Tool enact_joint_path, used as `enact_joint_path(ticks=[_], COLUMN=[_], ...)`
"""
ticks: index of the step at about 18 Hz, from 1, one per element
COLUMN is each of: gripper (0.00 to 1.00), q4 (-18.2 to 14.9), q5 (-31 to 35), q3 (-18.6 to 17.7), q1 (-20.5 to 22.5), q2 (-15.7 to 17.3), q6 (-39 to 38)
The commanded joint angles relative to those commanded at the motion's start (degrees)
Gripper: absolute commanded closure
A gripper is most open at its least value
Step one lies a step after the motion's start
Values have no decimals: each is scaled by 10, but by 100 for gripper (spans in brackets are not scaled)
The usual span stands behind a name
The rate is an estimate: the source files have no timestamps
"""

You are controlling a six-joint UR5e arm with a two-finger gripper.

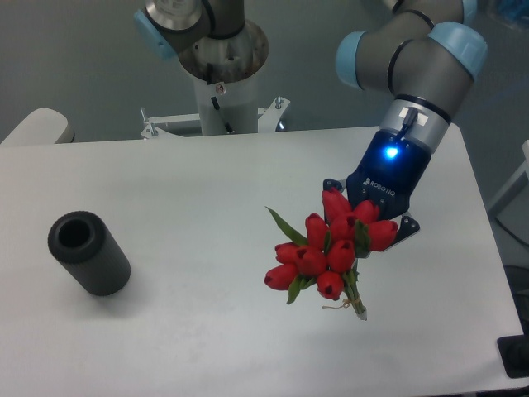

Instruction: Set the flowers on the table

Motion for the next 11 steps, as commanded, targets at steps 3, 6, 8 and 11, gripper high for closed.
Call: enact_joint_path(ticks=[3,6,8,11], gripper=[72,72,72,72], q4=[-1,-1,-1,-1], q5=[0,10,47,102], q3=[-5,-6,-5,-5], q1=[0,1,1,-2], q2=[1,3,8,12], q6=[24,25,29,37])
